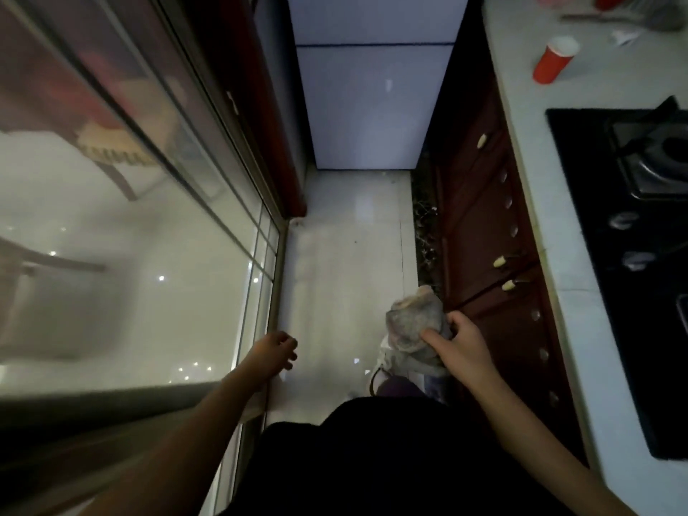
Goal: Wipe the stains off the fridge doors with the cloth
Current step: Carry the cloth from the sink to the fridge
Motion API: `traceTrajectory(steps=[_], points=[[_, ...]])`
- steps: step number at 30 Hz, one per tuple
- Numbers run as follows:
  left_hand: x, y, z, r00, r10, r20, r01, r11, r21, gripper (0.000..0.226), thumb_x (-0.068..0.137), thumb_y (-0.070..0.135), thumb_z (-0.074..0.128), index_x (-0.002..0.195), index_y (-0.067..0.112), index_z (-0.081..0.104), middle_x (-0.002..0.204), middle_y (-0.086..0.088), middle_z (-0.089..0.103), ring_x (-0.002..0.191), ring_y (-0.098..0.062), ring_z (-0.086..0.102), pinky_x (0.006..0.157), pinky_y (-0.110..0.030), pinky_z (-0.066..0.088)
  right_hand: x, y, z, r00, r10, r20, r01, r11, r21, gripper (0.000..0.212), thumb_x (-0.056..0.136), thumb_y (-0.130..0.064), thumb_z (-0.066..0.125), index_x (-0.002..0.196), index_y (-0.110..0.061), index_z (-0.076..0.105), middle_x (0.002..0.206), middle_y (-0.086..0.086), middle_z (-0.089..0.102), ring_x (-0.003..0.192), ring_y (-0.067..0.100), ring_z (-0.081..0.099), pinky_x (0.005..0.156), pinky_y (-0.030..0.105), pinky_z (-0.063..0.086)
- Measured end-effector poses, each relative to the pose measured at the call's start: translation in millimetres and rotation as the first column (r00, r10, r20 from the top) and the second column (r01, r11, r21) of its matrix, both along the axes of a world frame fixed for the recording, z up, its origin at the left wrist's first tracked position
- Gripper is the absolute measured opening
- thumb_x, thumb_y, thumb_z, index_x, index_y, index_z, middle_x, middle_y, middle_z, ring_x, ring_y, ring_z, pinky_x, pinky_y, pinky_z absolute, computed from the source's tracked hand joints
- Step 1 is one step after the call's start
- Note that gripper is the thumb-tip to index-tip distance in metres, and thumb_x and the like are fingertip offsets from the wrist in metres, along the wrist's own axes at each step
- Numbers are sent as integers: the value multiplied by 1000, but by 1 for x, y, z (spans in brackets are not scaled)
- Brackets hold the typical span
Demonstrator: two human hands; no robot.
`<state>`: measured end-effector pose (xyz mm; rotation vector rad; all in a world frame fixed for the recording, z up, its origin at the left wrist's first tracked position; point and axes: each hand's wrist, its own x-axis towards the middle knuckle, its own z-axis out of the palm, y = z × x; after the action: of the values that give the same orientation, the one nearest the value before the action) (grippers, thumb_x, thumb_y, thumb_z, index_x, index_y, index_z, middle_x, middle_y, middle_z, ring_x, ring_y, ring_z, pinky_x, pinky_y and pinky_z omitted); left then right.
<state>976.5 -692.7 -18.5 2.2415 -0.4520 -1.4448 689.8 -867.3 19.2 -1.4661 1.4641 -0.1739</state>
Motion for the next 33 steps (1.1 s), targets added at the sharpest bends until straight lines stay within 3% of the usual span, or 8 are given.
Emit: traceTrajectory(steps=[3,6,10,15,18,25,29,33], points=[[33,-51,-3,1000,9,24,-9,1000,-4,19,98,7,48,83,5,59,74,-11,63,58,-21,58,43,-18,42,31,-55,-10,1000,-1,5,1,1000,11,21,84,-24,80,89,-13,62,90,7,71,86,24,68,75,40,54],[63,-71,-14,992,121,37,-123,990,71,17,99,7,48,88,0,59,75,-15,60,59,-24,56,36,-15,38,71,-114,-11,998,51,29,-51,999,18,19,85,-22,78,91,-12,63,90,7,69,84,22,67,71,35,52],[91,-72,-22,959,285,4,-280,938,206,19,99,13,50,85,5,60,75,-15,63,57,-22,56,48,-18,33,134,-191,-4,983,175,57,-176,984,12,21,88,-21,76,94,-8,61,91,7,66,78,14,61,61,28,45],[115,-89,-15,917,396,52,-394,872,291,20,98,5,51,80,1,59,65,-15,60,39,-19,52,40,-15,33,210,-276,13,946,309,96,-309,951,-14,21,89,-23,76,92,-11,59,89,1,63,80,11,61,60,29,45],[141,-119,-18,897,440,24,-425,849,314,18,97,11,54,84,2,63,64,-12,65,47,-21,58,52,-20,35,245,-319,17,937,333,105,-335,942,-6,23,90,-24,75,95,-7,60,91,6,64,83,17,64,63,32,47],[236,-270,-37,940,340,-44,-322,920,222,18,98,13,51,88,2,62,72,-15,65,55,-23,58,50,-19,34,301,-407,-1,974,219,65,-220,975,14,24,90,-25,76,101,-9,62,99,7,67,88,20,66,64,31,50],[284,-379,-31,985,163,-49,-155,979,135,24,99,2,48,76,2,56,61,-12,59,48,-20,54,34,-17,37,319,-448,-1,995,98,30,-99,995,27,25,89,-25,77,107,-13,63,102,3,67,88,13,65,62,28,47],[328,-474,-18,1000,3,-5,-3,999,52,23,99,2,48,77,4,55,68,-13,56,52,-16,54,40,-19,41,333,-480,7,1000,-7,20,6,1000,27,26,91,-22,75,111,-16,61,97,-5,62,85,6,60,61,23,44]])
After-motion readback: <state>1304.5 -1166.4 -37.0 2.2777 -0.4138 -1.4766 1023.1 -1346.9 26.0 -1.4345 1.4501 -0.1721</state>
